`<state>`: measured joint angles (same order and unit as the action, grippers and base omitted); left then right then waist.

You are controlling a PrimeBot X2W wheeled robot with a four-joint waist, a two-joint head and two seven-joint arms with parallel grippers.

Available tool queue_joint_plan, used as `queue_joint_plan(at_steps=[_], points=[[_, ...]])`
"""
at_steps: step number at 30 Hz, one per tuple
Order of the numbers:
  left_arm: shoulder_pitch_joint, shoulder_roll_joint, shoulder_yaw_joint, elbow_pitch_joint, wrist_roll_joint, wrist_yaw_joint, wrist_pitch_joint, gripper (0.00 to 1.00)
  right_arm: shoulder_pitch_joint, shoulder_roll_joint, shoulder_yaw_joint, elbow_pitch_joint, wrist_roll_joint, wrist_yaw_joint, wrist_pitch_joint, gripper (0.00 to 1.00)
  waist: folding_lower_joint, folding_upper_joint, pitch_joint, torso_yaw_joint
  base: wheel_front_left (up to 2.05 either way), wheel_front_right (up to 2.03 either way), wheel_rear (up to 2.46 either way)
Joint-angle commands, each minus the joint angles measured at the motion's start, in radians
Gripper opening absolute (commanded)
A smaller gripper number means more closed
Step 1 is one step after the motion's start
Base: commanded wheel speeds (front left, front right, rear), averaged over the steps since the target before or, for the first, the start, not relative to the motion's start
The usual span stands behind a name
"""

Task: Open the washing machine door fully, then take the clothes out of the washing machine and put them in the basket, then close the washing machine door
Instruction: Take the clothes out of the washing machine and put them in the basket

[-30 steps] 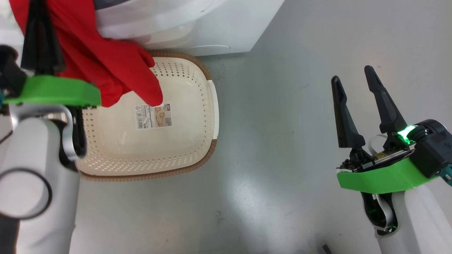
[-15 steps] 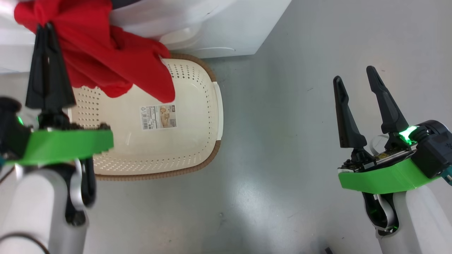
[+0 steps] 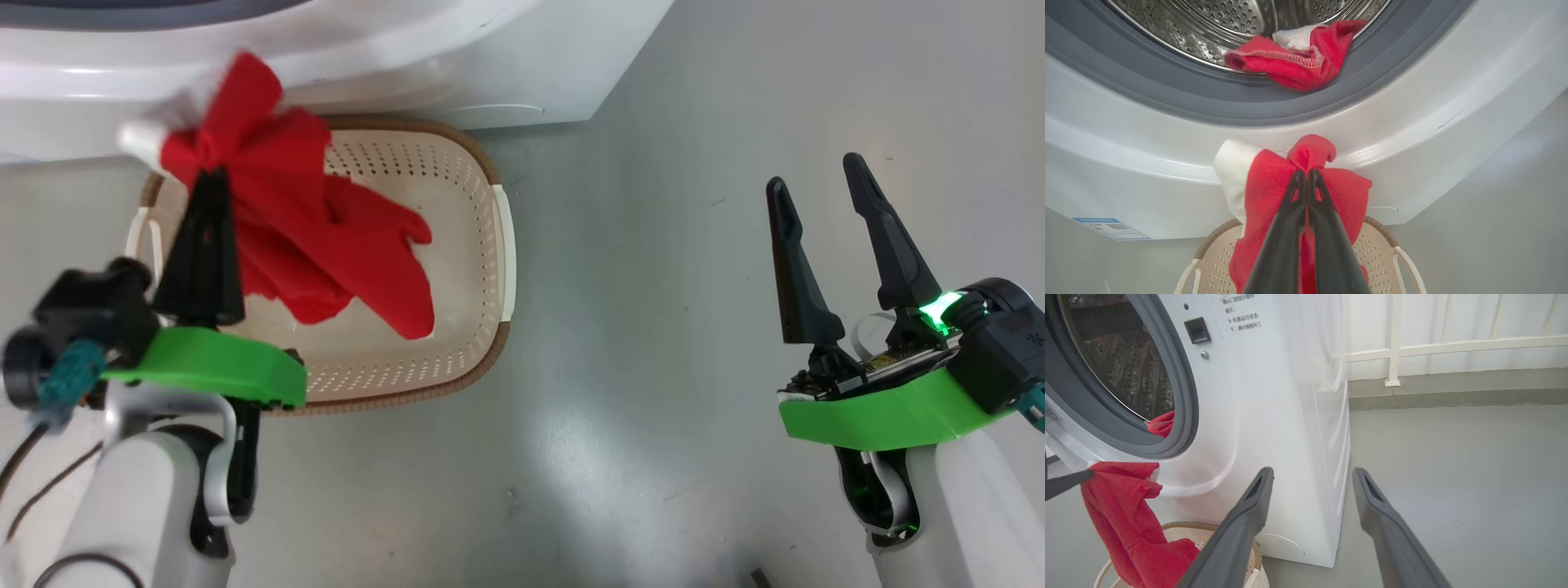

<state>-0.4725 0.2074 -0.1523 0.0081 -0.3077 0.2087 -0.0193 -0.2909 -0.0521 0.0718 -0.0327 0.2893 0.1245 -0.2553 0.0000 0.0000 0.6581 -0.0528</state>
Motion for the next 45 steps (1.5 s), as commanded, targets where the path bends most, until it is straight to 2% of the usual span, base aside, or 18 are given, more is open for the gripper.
queue_joint_plan(at_steps=[1,9,21,34,35,36,37,38,45], points=[[-0.013,0.032,0.025,0.012,-0.012,-0.013,0.014,0.0,0.017,0.002,0.021,-0.027,-0.004,0.006,-0.006,1.0,0.0,0.0,0.003,-0.004,0.0,0.0,0.0],[-0.069,0.008,0.001,0.242,-0.063,-0.061,0.045,0.0,0.008,0.002,0.026,-0.025,0.005,0.006,-0.006,1.0,0.0,0.0,0.011,-0.02,0.0,0.0,0.0],[-0.216,-0.024,-0.037,0.72,-0.117,-0.157,0.076,0.0,-0.007,0.002,0.036,-0.023,0.028,0.006,-0.006,1.0,0.0,0.0,0.02,-0.045,0.0,0.0,0.0],[-0.33,-0.052,-0.054,1.016,-0.143,-0.235,0.021,0.0,-0.016,0.002,0.041,-0.021,0.034,0.006,-0.006,1.0,0.0,0.0,0.031,-0.06,0.0,0.0,0.0],[-0.337,-0.053,-0.055,1.032,-0.143,-0.237,0.011,0.36,-0.016,0.002,0.04,-0.021,0.034,0.006,-0.006,1.0,0.0,0.0,0.031,-0.06,0.0,0.0,0.0],[-0.345,-0.054,-0.056,1.046,-0.143,-0.238,0.001,0.55,-0.017,0.002,0.039,-0.021,0.034,0.006,-0.006,1.0,0.0,0.0,0.031,-0.06,0.0,0.0,0.0],[-0.352,-0.056,-0.058,1.059,-0.142,-0.239,-0.007,0.91,-0.017,0.002,0.037,-0.02,0.034,0.006,-0.006,1.0,0.0,0.0,0.03,-0.059,0.0,0.0,0.0],[-0.359,-0.058,-0.06,1.069,-0.141,-0.24,-0.018,1.0,-0.016,0.002,0.036,-0.019,0.033,0.006,-0.006,1.0,0.0,0.0,0.029,-0.058,0.0,0.0,0.0],[-0.386,-0.064,-0.062,1.082,-0.14,-0.241,-0.13,1.0,-0.008,0.002,0.026,-0.011,0.028,0.006,-0.006,1.0,0.0,0.0,0.007,-0.043,0.0,0.0,0.0]])
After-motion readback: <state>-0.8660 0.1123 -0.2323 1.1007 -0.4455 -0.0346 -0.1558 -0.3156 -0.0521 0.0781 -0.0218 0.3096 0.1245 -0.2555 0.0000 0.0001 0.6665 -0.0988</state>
